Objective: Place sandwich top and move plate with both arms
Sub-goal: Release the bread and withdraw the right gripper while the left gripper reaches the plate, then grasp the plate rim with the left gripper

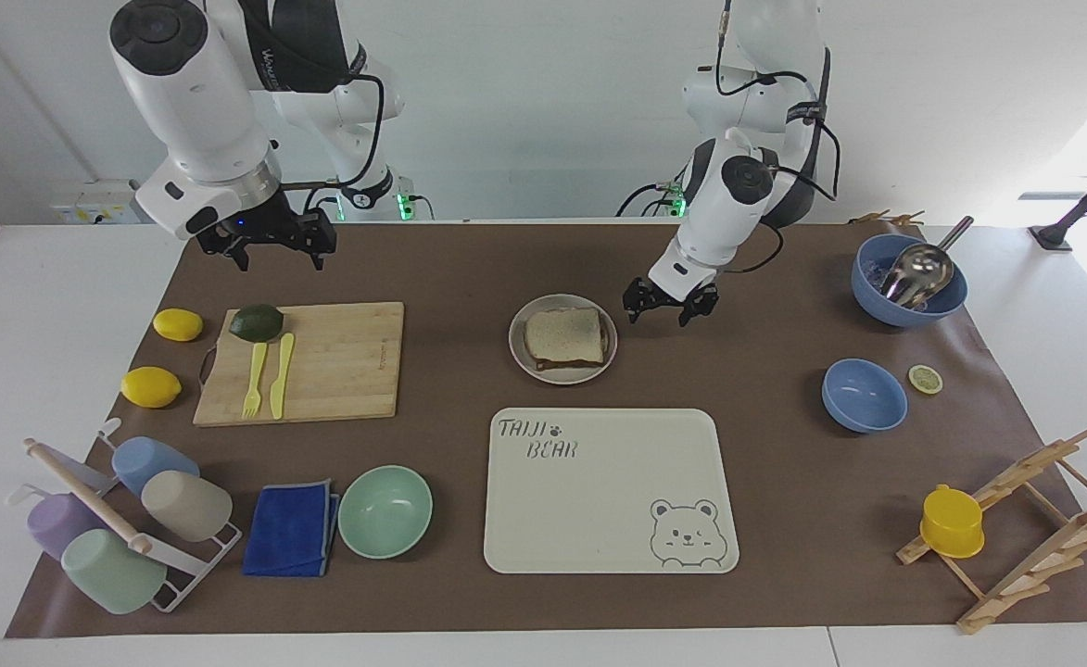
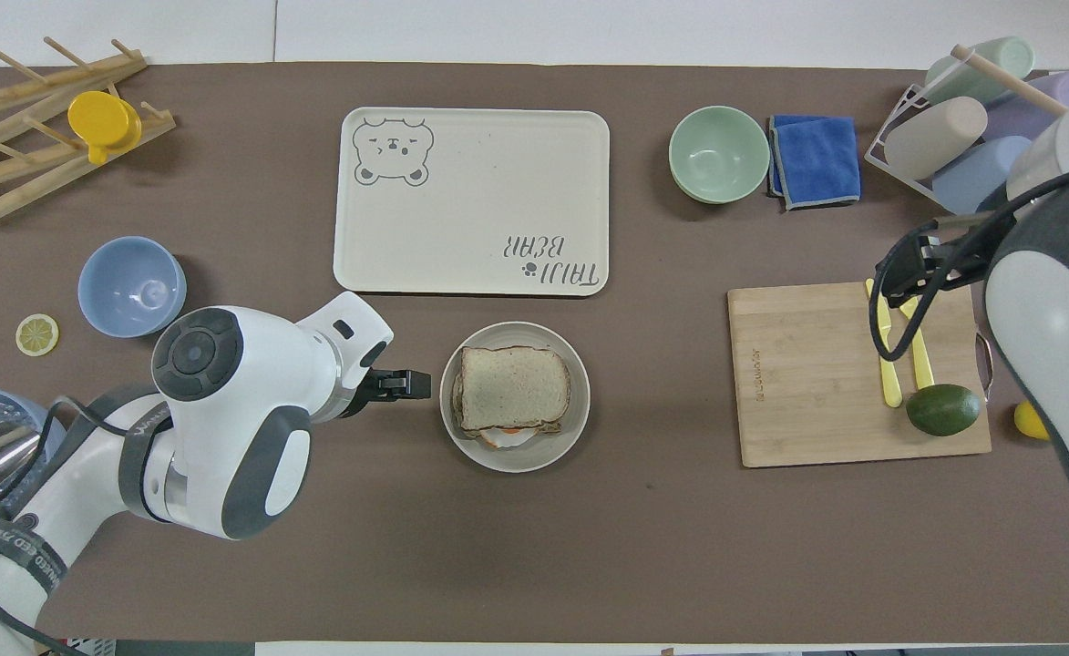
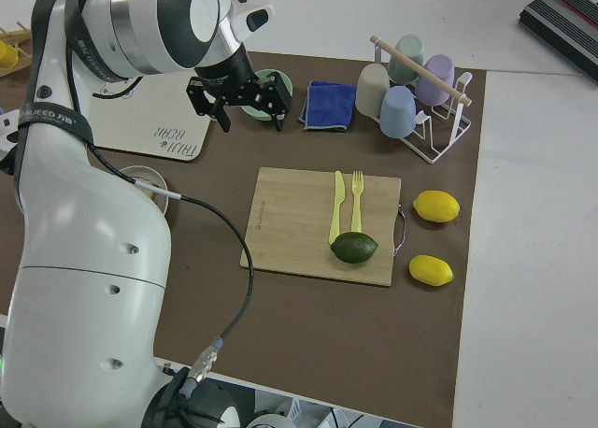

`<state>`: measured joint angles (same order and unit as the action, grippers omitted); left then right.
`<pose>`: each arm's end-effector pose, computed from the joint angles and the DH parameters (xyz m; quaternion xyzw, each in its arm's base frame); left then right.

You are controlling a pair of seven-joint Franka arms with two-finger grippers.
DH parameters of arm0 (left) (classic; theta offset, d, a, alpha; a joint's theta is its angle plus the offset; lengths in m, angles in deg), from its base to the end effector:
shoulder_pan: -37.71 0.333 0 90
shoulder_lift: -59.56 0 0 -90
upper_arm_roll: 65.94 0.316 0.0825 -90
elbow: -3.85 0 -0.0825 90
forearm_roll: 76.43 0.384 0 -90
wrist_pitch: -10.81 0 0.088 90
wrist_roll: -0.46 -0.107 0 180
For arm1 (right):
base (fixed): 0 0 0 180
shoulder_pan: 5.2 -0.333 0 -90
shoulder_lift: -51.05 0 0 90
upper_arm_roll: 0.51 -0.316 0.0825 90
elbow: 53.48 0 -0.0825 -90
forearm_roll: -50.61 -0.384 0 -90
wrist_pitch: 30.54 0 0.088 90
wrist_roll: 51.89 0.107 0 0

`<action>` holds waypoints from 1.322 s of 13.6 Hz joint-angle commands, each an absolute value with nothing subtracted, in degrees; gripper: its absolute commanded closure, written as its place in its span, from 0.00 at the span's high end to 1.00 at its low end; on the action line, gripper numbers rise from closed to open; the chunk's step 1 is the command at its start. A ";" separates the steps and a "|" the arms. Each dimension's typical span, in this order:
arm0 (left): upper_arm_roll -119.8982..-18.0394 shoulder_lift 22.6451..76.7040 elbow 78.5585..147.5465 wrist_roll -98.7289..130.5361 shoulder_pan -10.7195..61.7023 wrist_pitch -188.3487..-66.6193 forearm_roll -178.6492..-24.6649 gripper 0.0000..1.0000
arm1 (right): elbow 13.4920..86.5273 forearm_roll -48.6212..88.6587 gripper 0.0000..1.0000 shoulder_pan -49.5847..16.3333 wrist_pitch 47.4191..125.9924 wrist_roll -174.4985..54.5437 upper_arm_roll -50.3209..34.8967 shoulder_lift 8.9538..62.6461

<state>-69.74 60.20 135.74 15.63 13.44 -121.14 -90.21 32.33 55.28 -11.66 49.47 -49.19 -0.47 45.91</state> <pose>0.4492 -0.2452 0.3533 0.9955 -0.0324 -0.0273 0.0853 0.5595 0.0531 0.5951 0.9942 0.0291 -0.0917 0.0481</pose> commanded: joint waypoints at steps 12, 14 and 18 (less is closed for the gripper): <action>-68.93 56.57 137.27 15.58 8.71 -128.31 -97.43 0.74 | 41.01 53.77 1.00 -6.98 57.79 -51.36 0.81 53.17; -68.84 56.31 137.27 15.58 8.27 -129.28 -98.22 0.71 | 41.00 53.51 1.00 -5.55 56.83 -51.28 -0.51 53.60; -68.84 55.25 137.27 15.58 7.65 -130.34 -98.58 0.62 | 40.74 53.51 1.00 -4.94 57.26 -51.27 0.54 53.69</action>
